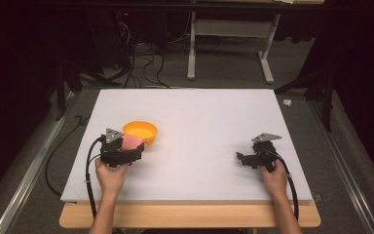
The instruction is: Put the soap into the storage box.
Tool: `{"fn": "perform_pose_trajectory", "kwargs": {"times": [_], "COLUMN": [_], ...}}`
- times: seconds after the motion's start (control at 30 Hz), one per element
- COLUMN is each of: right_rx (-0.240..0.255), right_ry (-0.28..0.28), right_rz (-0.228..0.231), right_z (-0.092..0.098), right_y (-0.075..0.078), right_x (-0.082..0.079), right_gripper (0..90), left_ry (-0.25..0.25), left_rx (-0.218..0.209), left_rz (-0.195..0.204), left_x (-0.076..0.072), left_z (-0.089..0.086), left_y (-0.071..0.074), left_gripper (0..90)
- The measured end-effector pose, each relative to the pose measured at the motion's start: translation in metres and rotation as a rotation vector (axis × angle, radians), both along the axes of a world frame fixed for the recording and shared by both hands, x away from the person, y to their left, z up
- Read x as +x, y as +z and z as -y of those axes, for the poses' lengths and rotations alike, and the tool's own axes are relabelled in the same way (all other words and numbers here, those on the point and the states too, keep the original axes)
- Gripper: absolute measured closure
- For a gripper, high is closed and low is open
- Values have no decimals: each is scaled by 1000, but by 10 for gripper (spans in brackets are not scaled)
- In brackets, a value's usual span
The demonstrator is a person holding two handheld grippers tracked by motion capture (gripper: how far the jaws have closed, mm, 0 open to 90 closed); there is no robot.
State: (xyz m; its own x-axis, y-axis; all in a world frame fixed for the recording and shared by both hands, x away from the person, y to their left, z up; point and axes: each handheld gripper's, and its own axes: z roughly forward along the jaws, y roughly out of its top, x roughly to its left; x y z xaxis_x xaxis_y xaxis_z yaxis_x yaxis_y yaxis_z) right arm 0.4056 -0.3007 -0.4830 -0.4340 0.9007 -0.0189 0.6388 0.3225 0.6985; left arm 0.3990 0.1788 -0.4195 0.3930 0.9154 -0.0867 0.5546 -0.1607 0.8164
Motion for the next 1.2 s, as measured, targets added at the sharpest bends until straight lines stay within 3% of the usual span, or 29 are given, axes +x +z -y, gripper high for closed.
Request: {"fn": "perform_pose_trajectory", "kwargs": {"times": [0.77, 1.2], "right_rx": [0, -1], "right_ry": [0, 1], "right_rz": [0, 1], "right_z": [0, 0], "right_y": [0, 0], "right_x": [0, 0], "right_gripper": [142, 143], "left_ry": [5, 35], "left_rx": [21, 14], "left_rz": [-14, -35], "left_x": [27, 46], "left_z": [9, 13], "left_y": [10, 11], "left_gripper": [138, 138]}}
